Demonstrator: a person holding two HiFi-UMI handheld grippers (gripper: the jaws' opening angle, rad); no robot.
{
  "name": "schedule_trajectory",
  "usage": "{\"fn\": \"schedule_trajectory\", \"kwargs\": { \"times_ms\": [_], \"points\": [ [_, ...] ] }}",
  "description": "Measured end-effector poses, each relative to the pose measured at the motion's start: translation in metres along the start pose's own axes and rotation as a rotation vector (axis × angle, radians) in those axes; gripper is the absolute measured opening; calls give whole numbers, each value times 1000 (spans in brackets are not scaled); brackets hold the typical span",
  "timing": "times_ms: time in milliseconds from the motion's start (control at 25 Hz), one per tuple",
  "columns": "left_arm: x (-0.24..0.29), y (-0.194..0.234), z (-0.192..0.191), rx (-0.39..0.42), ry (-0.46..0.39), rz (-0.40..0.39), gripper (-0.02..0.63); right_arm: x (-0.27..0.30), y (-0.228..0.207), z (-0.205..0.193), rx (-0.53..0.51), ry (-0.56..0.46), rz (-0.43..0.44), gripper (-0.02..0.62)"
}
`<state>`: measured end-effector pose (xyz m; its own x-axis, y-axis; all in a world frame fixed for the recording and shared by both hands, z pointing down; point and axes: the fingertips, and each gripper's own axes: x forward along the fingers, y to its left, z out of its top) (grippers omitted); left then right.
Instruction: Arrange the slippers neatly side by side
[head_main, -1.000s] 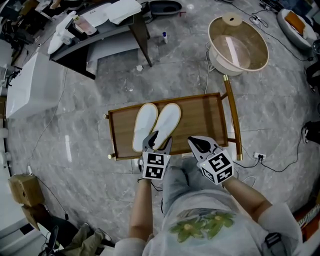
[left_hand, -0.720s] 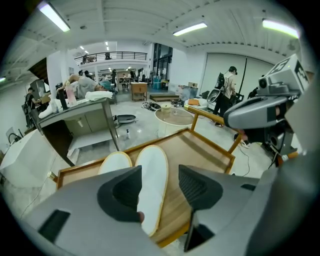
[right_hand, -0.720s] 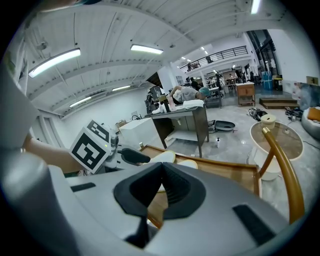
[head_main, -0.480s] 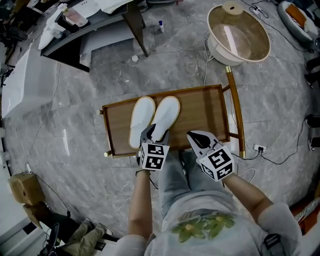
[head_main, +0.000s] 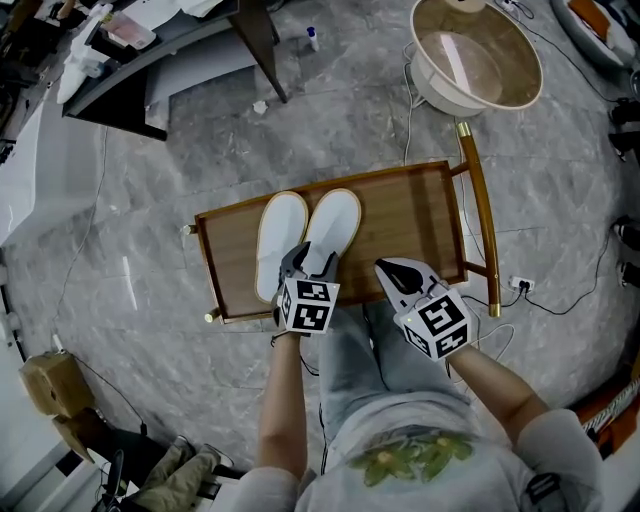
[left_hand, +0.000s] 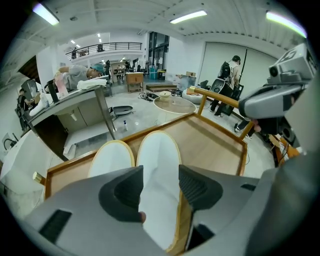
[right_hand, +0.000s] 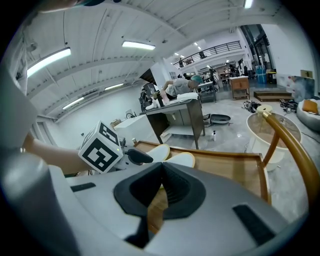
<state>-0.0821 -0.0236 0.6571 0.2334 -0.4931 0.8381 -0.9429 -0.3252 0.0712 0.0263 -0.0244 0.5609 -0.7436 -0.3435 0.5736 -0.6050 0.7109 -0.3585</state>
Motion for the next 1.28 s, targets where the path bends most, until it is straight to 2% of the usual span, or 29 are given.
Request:
{"fn": "schedule_trajectory", "kwargs": {
  "times_ms": [280,480,600,880,1120,1280],
  "points": [
    [14,3,-3,6,21,-12,229,7,-5,1,6,1,-16,6],
    [27,4,-11,28,68,-2,222,9,-8,-3,6,9,-19,6],
    [30,5,-15,37,87,10,198,10,-8,-6,10,18,-21,6],
    [32,16,-18,39,112,85,85,14,-7,-4,18,22,-15,6],
    [33,19,-19,10,120,90,44,17,-7,0,15,16,-9,6],
    [32,18,-19,-48,131,71,40,17,-9,0,13,16,-9,6]
  ]
}}
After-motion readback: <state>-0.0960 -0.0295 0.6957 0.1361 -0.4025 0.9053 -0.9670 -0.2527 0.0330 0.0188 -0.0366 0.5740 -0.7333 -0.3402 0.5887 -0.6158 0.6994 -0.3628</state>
